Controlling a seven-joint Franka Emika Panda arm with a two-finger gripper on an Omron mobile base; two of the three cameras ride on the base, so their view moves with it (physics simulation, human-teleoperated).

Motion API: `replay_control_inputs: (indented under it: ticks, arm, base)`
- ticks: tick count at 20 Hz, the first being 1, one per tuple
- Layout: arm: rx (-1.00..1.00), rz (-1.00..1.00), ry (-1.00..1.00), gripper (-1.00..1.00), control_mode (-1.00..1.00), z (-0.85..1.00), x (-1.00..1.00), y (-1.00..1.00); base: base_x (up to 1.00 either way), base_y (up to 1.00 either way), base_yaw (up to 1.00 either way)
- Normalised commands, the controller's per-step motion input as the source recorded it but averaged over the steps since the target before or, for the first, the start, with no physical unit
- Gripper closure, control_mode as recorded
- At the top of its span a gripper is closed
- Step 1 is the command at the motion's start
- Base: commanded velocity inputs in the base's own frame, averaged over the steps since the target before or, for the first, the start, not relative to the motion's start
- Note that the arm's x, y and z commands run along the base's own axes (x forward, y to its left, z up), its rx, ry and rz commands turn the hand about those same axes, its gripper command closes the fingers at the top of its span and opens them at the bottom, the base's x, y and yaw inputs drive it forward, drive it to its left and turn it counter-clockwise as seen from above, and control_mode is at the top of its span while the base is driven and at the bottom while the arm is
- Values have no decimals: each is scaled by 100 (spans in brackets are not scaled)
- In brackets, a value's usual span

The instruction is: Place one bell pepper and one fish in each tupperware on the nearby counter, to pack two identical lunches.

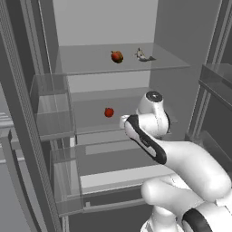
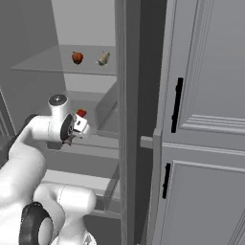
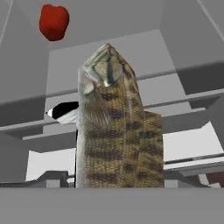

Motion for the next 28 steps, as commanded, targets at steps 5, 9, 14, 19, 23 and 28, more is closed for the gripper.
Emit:
replay_control_inputs:
  ticks: [5, 9, 14, 19, 23, 28]
  arm:
    - [0, 0, 0, 100, -100, 60, -60, -7]
    - [0, 0, 0, 100, -100, 61, -64, -25]
    - [0, 0, 0, 100, -100, 60, -68, -19]
    - [0, 0, 0, 100, -100, 19, -95, -15]
    - [0, 0, 0, 100, -100, 0, -100, 0]
    - [0, 0, -2, 100, -100, 36, -66, 0]
  base:
    - [0, 0, 0]
    - [0, 0, 0]
    - [0, 0, 0]
    - [0, 0, 0]
    - [0, 0, 0]
    - [0, 0, 0]
